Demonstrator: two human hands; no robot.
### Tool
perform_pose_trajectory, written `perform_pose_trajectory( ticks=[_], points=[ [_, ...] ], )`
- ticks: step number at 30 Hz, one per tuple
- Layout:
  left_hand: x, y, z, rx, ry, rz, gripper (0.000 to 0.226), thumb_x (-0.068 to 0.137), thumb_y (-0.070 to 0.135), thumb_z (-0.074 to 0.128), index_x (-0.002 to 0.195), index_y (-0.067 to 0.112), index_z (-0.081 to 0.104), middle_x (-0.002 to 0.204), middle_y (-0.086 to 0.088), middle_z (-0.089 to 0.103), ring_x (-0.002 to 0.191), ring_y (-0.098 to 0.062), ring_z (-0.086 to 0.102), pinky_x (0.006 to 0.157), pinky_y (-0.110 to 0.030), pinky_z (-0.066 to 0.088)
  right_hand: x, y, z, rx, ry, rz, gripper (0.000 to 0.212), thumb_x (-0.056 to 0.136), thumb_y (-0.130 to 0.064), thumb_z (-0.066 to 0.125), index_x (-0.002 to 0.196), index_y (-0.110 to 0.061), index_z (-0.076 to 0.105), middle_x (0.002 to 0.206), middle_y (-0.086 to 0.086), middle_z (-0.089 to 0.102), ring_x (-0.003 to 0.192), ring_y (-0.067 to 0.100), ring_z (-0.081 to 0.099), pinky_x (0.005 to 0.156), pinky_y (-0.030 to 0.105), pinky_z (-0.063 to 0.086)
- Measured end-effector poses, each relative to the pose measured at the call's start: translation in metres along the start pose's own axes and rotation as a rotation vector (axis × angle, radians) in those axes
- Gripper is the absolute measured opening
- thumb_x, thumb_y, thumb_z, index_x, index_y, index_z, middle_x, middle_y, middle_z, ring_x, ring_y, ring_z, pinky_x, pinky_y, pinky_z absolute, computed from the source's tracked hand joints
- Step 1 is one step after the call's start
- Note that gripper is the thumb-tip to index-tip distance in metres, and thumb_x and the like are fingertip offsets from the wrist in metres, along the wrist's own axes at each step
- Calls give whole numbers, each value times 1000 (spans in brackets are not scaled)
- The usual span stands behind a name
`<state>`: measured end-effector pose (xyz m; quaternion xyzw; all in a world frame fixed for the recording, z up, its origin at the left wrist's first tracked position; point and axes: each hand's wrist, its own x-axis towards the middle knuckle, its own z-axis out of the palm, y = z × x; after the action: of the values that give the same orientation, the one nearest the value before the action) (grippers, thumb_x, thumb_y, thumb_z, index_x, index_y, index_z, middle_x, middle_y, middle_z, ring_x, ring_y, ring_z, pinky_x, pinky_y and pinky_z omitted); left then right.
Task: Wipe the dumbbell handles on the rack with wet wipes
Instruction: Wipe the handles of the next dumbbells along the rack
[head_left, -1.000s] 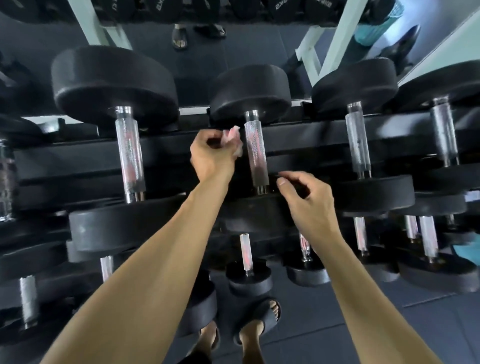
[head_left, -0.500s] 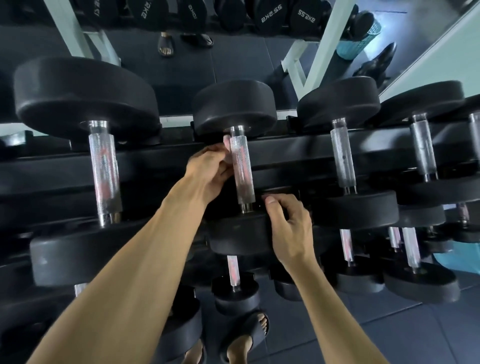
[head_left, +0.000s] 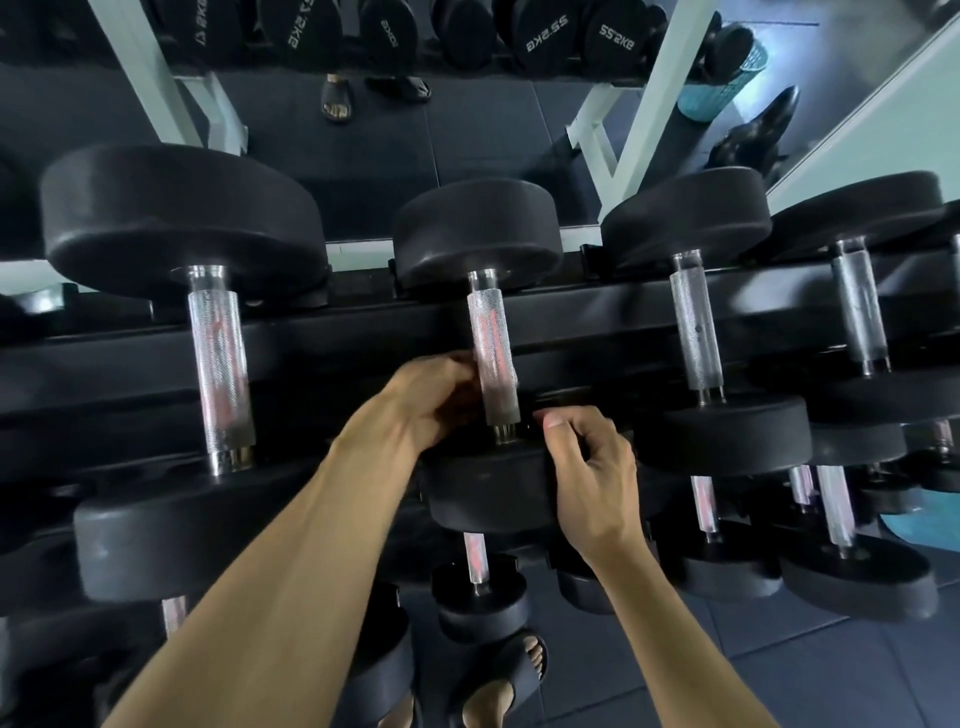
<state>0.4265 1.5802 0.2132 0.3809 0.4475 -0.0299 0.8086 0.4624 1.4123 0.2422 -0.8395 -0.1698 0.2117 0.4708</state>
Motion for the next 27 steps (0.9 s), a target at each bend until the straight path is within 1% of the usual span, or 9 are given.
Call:
perform_pose_trajectory(
  ticks=[2, 5, 8, 12, 14, 18, 21, 23, 27],
  points=[
    [6, 8, -1, -118, 32, 73, 35, 94, -10, 38, 113, 3, 65, 105, -20, 69, 76, -22, 66, 69, -33, 58, 1, 1, 0, -4, 2, -4, 19, 83, -47, 47, 80, -39, 64, 91, -34, 61, 96, -2, 55, 74, 4, 36],
    [14, 30, 1, -410, 52, 155, 34, 94, -10, 41, 87, 14, 65, 66, 0, 66, 62, -12, 60, 77, -31, 53, 1, 4, 2, 3, 22, -26, 30, 77, -59, 43, 82, -39, 65, 93, -33, 62, 96, -1, 56, 76, 7, 38],
    [10, 29, -1, -231, 104, 102, 35, 88, -14, 45, 76, 14, 62, 56, 1, 60, 60, -13, 58, 71, -29, 51, 1, 4, 2, 6, 24, -11, 25, 79, -55, 45, 81, -40, 65, 91, -35, 61, 95, 0, 57, 77, 12, 39],
    [-9, -1, -10, 172, 38, -29, 30, 83, -18, 50, 79, 6, 67, 70, -10, 63, 55, -16, 61, 60, -26, 57, 1, 4, 1, 11, 11, 14, 16, 83, -43, 48, 78, -40, 63, 90, -35, 61, 95, 2, 57, 77, 16, 40],
    [-9, 4, -10, 26, 74, 30, 30, 86, -18, 50, 86, 6, 67, 67, -7, 66, 50, -14, 64, 52, -23, 54, 1, 5, 1, 8, 10, 13, 17, 83, -44, 48, 78, -40, 63, 92, -34, 61, 95, 3, 57, 78, 17, 40],
    [3, 23, -5, -217, 79, 125, 31, 89, -15, 48, 91, 11, 67, 66, -3, 70, 59, -14, 68, 66, -32, 56, 1, 8, 2, 0, 30, -41, 27, 77, -57, 42, 80, -40, 63, 93, -30, 63, 95, 2, 57, 76, 12, 40],
    [-7, 1, -4, 236, 105, 43, 34, 84, -16, 51, 77, 12, 70, 69, -7, 68, 63, -19, 63, 61, -25, 57, 1, 8, 2, 9, 23, -27, 18, 80, -51, 47, 81, -43, 62, 96, -34, 61, 97, 2, 57, 79, 16, 41],
    [-13, -8, -3, 447, 120, 40, 38, 86, -13, 51, 73, 15, 73, 71, -9, 70, 63, -19, 65, 69, -28, 58, 1, 7, 2, 11, 24, -38, 15, 80, -51, 48, 81, -45, 61, 97, -35, 61, 99, 3, 57, 81, 18, 41],
    [-8, 12, -1, 101, 63, 83, 36, 86, -19, 44, 87, 7, 69, 83, -14, 66, 73, -24, 63, 82, -37, 55, -1, 9, 3, 1, 42, -75, 21, 76, -61, 43, 84, -49, 58, 91, -27, 63, 101, 2, 56, 87, 24, 44]
  ],
)
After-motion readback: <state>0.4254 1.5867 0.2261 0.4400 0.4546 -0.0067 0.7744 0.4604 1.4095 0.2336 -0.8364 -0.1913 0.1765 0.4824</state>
